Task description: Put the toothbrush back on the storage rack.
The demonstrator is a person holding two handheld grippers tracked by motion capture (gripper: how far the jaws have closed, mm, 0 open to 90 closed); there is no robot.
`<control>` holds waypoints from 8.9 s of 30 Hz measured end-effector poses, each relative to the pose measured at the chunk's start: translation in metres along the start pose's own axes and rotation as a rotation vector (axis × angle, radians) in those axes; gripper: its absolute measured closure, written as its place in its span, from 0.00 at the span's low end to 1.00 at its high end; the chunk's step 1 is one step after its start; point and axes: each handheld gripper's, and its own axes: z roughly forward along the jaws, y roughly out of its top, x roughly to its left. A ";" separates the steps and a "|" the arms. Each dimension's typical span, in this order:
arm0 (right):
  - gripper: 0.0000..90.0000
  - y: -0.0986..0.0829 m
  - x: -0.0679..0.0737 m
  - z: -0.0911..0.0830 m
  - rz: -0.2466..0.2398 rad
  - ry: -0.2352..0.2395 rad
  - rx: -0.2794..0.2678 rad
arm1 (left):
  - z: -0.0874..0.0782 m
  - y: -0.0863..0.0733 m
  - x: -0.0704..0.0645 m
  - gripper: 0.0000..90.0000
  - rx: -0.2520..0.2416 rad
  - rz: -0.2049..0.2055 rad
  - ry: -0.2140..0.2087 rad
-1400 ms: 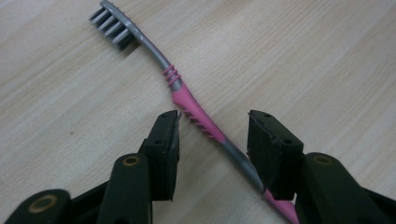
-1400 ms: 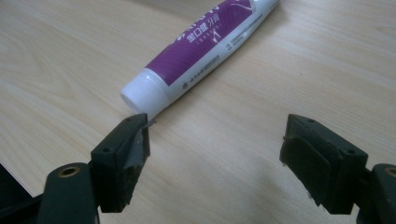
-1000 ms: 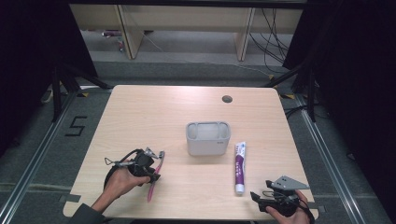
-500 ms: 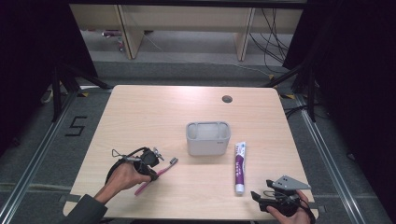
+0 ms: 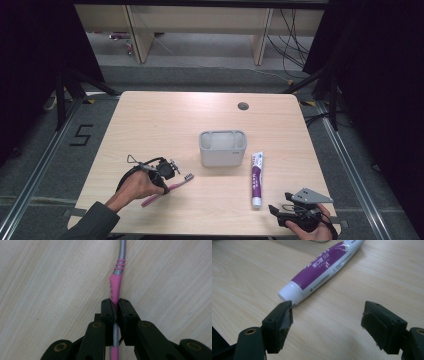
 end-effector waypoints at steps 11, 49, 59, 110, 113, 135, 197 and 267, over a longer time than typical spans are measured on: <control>0.28 0.000 -0.001 0.000 -0.008 -0.006 -0.006 | 0.000 0.003 0.002 0.92 0.043 0.039 0.003; 0.28 0.000 -0.003 -0.001 -0.003 -0.026 -0.021 | -0.098 -0.005 0.028 0.92 -0.705 -0.136 0.007; 0.28 0.000 -0.003 0.000 -0.004 -0.029 -0.024 | -0.102 0.002 0.033 0.92 -0.775 -0.175 0.036; 0.28 0.000 -0.004 -0.002 0.044 -0.015 -0.031 | -0.109 0.093 0.024 0.92 -1.053 -0.260 -0.004; 0.28 0.000 -0.005 -0.001 0.039 -0.015 -0.032 | -0.106 0.097 0.025 0.92 -1.052 -0.267 -0.012; 0.28 0.000 -0.006 -0.001 0.017 -0.014 -0.033 | -0.075 0.098 0.036 0.92 -1.110 -0.330 -0.015; 0.28 0.000 -0.003 0.002 -0.013 0.003 -0.017 | -0.029 0.089 0.027 0.90 -1.035 -0.353 0.067; 0.28 0.000 -0.005 0.000 -0.004 -0.021 -0.028 | -0.043 -0.014 -0.020 0.28 -0.917 -0.290 -0.032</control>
